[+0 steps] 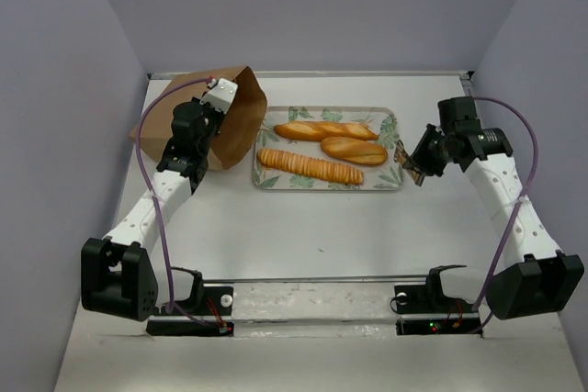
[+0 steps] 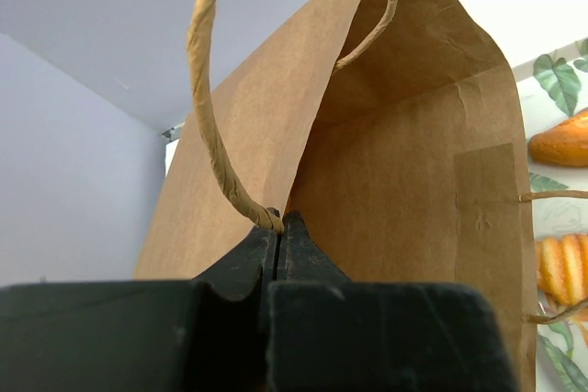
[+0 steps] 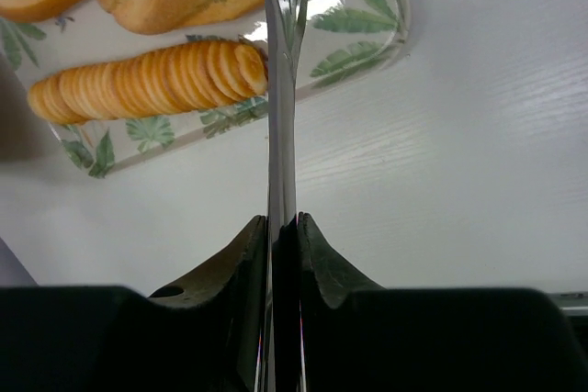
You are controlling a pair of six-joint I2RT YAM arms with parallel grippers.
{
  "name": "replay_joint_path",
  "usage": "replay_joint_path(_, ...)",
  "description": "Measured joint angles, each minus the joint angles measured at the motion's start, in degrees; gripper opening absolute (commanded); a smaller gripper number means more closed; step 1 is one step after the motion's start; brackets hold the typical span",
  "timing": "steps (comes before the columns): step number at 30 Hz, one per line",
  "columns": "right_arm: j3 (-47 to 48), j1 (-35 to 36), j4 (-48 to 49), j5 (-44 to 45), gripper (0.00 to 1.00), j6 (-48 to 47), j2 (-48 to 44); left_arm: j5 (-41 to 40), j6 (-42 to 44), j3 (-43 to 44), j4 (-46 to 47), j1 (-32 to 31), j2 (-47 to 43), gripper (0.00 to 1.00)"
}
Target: Take the fake bread out of the paper bag
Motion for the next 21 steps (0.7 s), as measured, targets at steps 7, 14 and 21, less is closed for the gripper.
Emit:
replay_joint_path(7, 13.53, 0.42, 6.27, -7.52, 0.14, -4.72, 5.35, 4.74, 0.02, 0.0, -0.87, 0.0, -0.31, 0.0)
replay_joint_path(14, 18.91, 11.63, 20.7, -15.56, 0.13, -6.86, 14.73, 7.32, 0.83, 0.0, -2.69, 0.0, -2.62, 0.0)
replay_joint_path(21, 18.36, 20.55, 32.44, -27.21, 0.13, -8.46, 23.98, 8.13, 1.11, 0.0, -4.52, 0.0, -4.66, 0.0)
